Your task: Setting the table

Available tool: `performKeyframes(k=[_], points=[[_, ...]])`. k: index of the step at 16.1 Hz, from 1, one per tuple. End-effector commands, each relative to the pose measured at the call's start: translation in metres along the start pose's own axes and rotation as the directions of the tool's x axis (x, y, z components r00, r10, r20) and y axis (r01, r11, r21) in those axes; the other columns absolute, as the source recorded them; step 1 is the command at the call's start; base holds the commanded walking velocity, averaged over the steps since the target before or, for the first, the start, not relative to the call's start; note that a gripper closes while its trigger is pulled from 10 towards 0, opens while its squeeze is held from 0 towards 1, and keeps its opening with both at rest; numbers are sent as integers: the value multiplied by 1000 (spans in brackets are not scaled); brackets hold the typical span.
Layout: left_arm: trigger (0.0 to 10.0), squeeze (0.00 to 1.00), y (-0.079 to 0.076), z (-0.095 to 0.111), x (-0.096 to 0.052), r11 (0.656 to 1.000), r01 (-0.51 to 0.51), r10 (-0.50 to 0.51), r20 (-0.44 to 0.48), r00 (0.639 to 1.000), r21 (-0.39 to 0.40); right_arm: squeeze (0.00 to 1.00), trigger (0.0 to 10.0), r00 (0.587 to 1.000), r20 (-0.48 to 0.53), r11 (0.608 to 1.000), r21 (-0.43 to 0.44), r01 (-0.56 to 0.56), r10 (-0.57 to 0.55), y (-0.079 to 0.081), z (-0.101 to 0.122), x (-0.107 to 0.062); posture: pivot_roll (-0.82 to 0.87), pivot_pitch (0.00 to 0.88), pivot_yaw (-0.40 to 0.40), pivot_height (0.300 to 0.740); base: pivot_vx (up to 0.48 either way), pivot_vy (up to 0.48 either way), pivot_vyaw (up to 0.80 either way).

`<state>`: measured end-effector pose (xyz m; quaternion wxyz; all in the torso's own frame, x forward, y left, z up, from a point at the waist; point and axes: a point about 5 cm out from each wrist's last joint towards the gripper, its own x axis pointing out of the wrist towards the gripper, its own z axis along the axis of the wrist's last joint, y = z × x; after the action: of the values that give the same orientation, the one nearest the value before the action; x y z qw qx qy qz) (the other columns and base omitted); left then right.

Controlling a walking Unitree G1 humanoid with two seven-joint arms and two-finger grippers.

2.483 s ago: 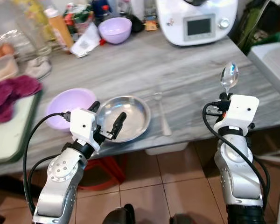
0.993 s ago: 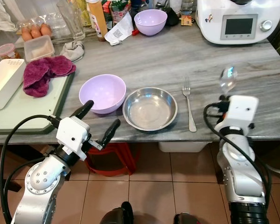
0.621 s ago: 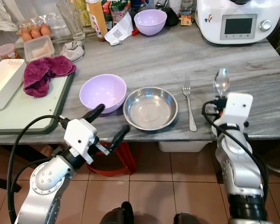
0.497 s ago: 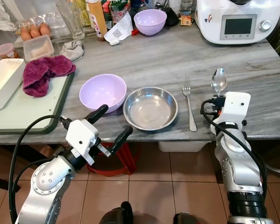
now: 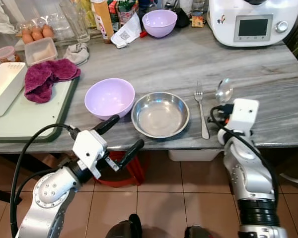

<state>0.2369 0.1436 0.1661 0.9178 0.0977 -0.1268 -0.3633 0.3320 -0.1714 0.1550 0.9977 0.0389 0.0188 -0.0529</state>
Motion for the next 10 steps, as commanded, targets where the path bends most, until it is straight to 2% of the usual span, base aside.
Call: performKeyframes(k=[1,4,10], points=[[10000,0,-1,-4,-4,1000,5,-5,-20,1000,-3,0,10000,1000,-13,1000,22,-15,15,5,0,-1,-136,200,77,740,0,0,0],[10000,0,-2,-4,-3,1000,7,-7,-23,1000,-7,0,10000,1000,-28,1000,24,-12,13,6,-4,-1,-134,204,80,740,0,0,0],[10000,0,-2,-4,-2,1000,13,-13,-24,1000,-11,0,10000,997,-69,999,23,22,-20,-2,-7,3,-137,208,85,740,0,0,0]])
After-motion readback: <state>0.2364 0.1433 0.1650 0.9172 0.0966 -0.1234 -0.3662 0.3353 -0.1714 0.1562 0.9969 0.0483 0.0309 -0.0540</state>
